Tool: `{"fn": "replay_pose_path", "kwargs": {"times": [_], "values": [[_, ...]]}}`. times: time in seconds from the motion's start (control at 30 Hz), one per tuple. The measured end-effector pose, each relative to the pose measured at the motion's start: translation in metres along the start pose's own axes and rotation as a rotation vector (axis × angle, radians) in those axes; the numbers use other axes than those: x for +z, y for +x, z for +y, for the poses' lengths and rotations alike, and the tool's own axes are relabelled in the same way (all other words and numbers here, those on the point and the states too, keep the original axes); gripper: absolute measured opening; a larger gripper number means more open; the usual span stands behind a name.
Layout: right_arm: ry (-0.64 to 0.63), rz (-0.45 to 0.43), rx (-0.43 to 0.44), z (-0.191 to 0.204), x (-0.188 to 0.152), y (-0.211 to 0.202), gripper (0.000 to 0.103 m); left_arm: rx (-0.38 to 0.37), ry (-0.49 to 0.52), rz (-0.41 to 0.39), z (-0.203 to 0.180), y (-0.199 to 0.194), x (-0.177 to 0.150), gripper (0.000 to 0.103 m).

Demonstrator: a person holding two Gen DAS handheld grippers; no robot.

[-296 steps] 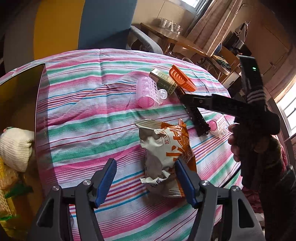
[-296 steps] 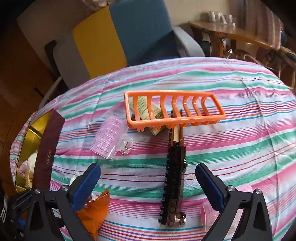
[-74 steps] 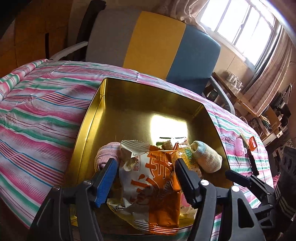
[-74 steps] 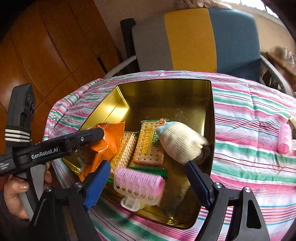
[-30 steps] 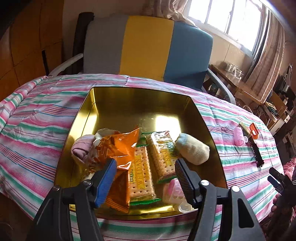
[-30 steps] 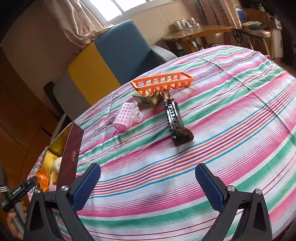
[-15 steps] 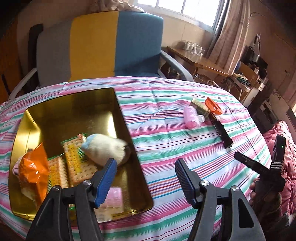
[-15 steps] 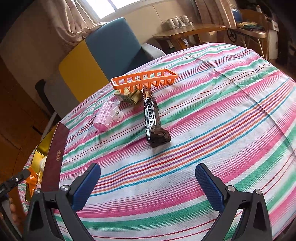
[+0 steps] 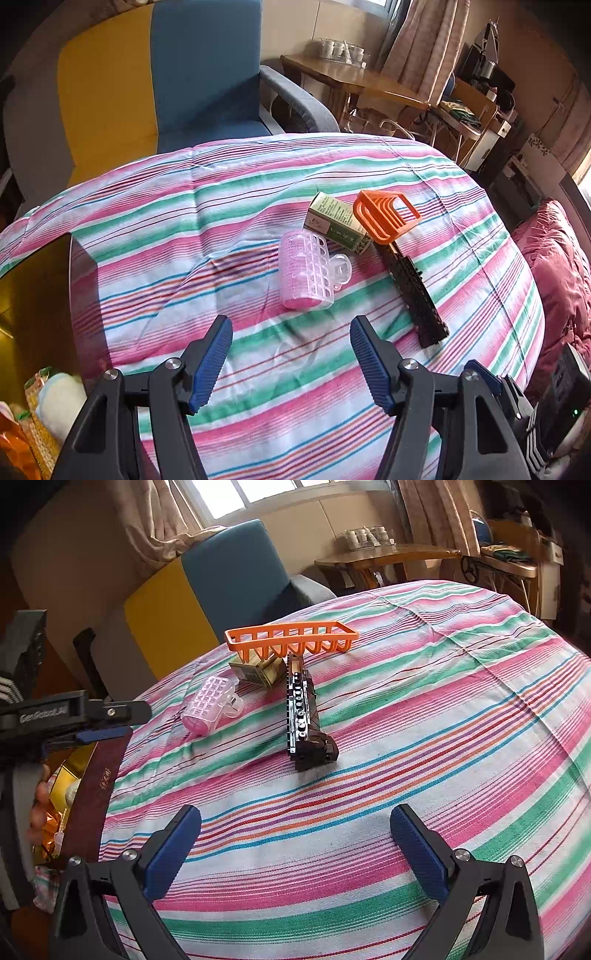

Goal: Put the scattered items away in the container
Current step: 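Withdraw both open tools from the tray toward the remaining items, then move right tool over black comb while left tool approaches small pink roller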

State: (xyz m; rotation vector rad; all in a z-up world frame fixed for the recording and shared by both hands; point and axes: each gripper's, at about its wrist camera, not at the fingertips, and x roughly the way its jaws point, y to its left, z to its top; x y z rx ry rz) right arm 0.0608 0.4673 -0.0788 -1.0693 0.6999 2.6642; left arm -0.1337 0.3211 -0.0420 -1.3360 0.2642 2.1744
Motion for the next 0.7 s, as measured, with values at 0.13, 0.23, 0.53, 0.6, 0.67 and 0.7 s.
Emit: {"fn": "replay_pose_path", "kwargs": {"times": [0.13,0.23,0.53,0.6,0.67,0.7], "values": [[0.015,-0.021,0.021,-0.003,0.0,0.0,0.103,0.005,0.001,0.035,-0.007,0.027,0.019,0.068],[0.031,-0.048,0.036,-0.005,-0.002,-0.001,0.103,-0.003,-0.007,0.045,-0.009,0.042,0.031,0.068],[0.052,-0.093,0.066,-0.009,-0.004,0.0,0.103,0.007,0.01,0.058,-0.015,0.079,0.052,0.068],[0.052,-0.097,0.064,-0.009,-0.005,0.0,0.103,-0.008,-0.003,0.056,-0.012,0.079,0.05,0.068],[0.046,-0.097,0.057,-0.007,-0.005,0.0,0.103,-0.021,-0.021,0.055,-0.009,0.077,0.047,0.067],[0.041,-0.096,0.052,-0.006,-0.005,0.001,0.103,-0.027,-0.025,0.051,-0.008,0.076,0.045,0.066]]}}
